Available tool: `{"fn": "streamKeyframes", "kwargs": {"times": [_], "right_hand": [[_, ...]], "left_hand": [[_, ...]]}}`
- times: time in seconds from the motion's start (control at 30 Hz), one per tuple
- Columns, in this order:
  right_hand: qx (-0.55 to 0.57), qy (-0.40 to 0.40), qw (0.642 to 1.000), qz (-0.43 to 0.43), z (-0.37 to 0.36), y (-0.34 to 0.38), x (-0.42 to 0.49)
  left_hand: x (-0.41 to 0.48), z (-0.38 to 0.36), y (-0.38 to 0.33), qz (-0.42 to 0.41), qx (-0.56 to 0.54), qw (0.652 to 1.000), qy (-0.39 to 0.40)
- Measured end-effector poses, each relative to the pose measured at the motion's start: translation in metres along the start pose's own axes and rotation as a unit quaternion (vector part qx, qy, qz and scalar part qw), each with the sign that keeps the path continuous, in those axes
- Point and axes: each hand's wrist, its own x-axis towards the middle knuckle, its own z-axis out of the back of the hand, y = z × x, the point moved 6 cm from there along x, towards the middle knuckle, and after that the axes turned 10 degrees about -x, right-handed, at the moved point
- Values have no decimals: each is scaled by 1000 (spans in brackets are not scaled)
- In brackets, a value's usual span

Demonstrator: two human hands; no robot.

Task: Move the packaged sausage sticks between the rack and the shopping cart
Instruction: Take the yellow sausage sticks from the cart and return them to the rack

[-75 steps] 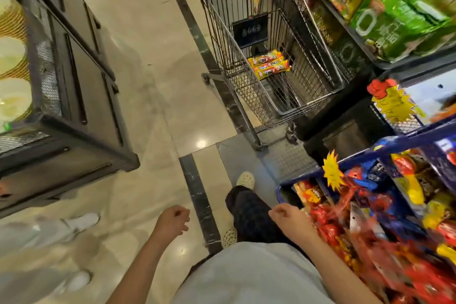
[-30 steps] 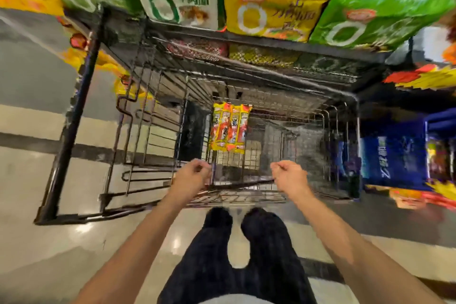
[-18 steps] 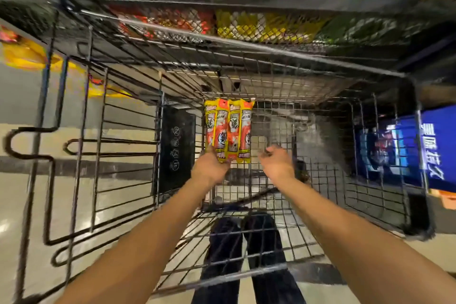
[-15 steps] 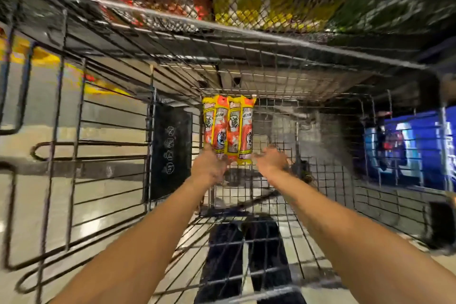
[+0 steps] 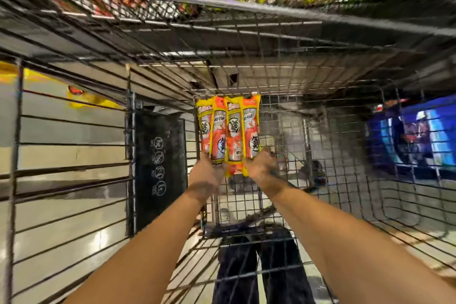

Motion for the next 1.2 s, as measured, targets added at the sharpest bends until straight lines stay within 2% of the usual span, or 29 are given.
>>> {"fn": "streamKeyframes", "kwargs": {"times": [0.07, 0.2, 0.33, 0.4, 0.57, 0.7, 0.8, 0.83, 1.03, 1.2], "right_hand": [[34, 4, 999, 27, -2, -7, -2], [83, 27, 996, 34, 33, -18, -34], [216, 41, 976, -10, 88, -51, -81], [283, 30, 959, -10, 116, -71, -114], [347, -39, 937, -21, 180, -126, -199], [465, -74, 882, -24, 211, -174, -263], [517, -97, 849, -35, 227, -210, -317], [526, -107, 843, -43, 228, -225, -333], [587, -190, 775, -134, 213, -327, -408], [664, -236, 681, -201, 199, -404, -447]], "left_hand": [[1, 0, 7, 9, -88, 996, 28], [-13, 17, 5, 59, -223, 973, 18], [-68, 36, -21, 90, -249, 964, 33], [-100, 45, -39, 64, -250, 965, 38], [-190, 64, -88, -16, -225, 972, 72], [-246, 65, -116, -61, -170, 977, 110], [-284, 53, -142, -128, -96, 979, 124], [-298, 44, -149, -126, -90, 978, 136], [-389, -18, -188, -158, -17, 963, 218], [-446, -95, -215, -200, 36, 937, 283]]}}
